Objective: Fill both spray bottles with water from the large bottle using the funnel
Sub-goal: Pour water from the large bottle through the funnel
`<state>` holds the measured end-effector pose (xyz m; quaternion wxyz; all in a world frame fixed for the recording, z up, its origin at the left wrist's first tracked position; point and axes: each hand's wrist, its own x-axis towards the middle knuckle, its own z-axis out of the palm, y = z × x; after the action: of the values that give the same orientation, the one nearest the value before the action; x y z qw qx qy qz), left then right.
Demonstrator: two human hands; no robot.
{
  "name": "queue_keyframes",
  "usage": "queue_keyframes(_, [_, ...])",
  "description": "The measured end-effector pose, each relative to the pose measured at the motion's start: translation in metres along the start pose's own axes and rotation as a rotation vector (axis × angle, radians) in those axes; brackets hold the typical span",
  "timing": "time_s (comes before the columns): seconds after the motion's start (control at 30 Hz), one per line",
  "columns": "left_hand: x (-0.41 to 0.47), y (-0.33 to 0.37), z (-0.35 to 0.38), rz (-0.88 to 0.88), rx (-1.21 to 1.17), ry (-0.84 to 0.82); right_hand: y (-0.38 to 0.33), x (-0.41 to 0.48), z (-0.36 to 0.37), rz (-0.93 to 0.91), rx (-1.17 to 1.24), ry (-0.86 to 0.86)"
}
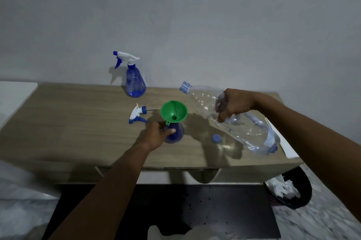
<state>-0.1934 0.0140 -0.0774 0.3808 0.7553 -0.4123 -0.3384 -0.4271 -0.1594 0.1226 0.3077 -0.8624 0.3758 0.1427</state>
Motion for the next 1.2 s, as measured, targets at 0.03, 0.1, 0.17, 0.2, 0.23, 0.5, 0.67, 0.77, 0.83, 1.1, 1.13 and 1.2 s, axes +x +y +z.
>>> queue_keyframes(0.03, [0.000, 0.001, 0.000, 0.000, -0.009, -0.002, 0.001, 0.000, 0.001, 0.008, 0.002, -0.005])
queue_keyframes(0.1, [0.004, -0.002, 0.001, 0.004, -0.029, -0.014, 0.002, 0.000, 0.002, 0.028, -0.001, -0.014])
queue_keyframes(0.17, [0.012, -0.009, 0.002, 0.013, -0.040, -0.027, 0.001, 0.000, 0.001, 0.043, -0.028, -0.029])
queue_keyframes(0.2, [0.015, -0.012, 0.003, 0.016, -0.041, -0.024, 0.000, -0.001, 0.001, 0.050, -0.039, -0.041])
queue_keyframes(0.23, [0.016, -0.014, 0.004, 0.011, -0.041, -0.024, 0.000, -0.002, 0.000, 0.056, -0.049, -0.054])
queue_keyframes(0.5, [0.017, -0.018, 0.007, -0.006, -0.019, -0.028, -0.001, -0.008, -0.003, 0.099, -0.113, -0.137])
queue_keyframes(0.67, [0.020, -0.022, 0.007, -0.004, -0.021, -0.048, 0.001, -0.011, -0.001, 0.117, -0.124, -0.165])
queue_keyframes(0.77, [0.022, -0.022, 0.006, 0.003, -0.028, -0.061, 0.001, -0.012, 0.001, 0.124, -0.137, -0.191])
queue_keyframes(0.83, [0.024, -0.024, 0.007, 0.009, -0.034, -0.065, -0.001, -0.013, 0.002, 0.120, -0.149, -0.200])
queue_keyframes(1.1, [0.020, -0.020, 0.007, 0.018, -0.047, -0.062, -0.006, -0.015, 0.003, 0.122, -0.169, -0.209])
queue_keyframes(1.13, [0.020, -0.020, 0.007, 0.018, -0.052, -0.062, -0.007, -0.015, 0.003, 0.124, -0.168, -0.209])
queue_keyframes(1.2, [0.020, -0.019, 0.007, 0.015, -0.059, -0.053, -0.009, -0.016, 0.004, 0.137, -0.181, -0.214])
